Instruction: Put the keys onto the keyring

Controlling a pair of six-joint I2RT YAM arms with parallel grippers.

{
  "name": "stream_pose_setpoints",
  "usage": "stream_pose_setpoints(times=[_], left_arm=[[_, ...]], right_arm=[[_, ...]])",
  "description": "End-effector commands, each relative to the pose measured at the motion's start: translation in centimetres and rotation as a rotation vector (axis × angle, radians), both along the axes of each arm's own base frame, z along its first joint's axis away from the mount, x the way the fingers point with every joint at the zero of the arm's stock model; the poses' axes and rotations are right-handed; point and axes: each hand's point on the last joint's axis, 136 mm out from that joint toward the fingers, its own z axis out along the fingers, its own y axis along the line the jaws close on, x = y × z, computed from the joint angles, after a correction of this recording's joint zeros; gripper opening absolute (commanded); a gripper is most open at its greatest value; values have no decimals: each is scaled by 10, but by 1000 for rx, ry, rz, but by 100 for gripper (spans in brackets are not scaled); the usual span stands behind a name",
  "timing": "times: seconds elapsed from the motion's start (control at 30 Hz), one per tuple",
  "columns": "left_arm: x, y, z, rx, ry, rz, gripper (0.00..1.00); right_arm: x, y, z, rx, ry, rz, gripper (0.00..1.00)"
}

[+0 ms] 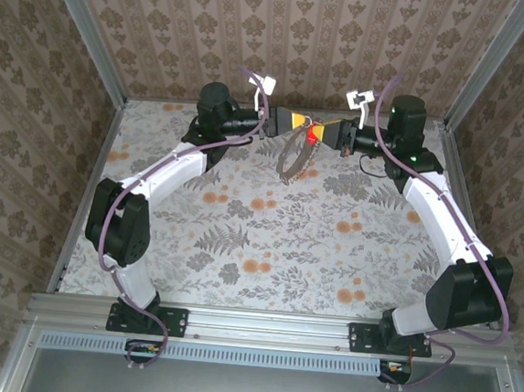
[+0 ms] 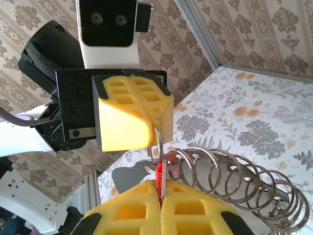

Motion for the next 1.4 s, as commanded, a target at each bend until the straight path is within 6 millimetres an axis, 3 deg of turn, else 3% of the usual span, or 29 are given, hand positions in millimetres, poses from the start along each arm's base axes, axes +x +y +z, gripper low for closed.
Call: stream_pose_setpoints(times=[0.0,0.47,0.8,1.37], left_arm=[[-19,0,18,5,-89,-32,0],[-28,-4,14,44,-116,-53,0],[-29,-3,13,58,-126,-45,0],[-28,0,16,57,-135,-35,0]], right_arm=[[-4,4,21,6,-69,48,0],[-2,6,30,-30,-82,91,0],[-7,-9,26,-76,-86,77,0],[-1,-35,-3,-266,-54,-66,0]])
